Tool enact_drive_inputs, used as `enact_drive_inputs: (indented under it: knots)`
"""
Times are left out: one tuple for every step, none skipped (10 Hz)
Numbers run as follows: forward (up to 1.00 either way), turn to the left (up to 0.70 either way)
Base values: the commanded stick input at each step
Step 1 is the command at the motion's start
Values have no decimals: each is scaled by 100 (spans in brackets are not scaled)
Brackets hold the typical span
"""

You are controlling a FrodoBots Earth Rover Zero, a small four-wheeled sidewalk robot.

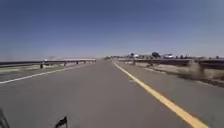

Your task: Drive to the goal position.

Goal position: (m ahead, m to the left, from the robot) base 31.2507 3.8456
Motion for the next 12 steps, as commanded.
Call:
enact_drive_inputs:
  knots:
    - [100, 0]
    - [100, 0]
    - [100, 0]
    - [100, 0]
    - [100, 0]
    - [100, 0]
    - [100, 0]
    - [100, 0]
    - [100, 0]
    - [100, 0]
    - [100, 0]
    - [100, 0]
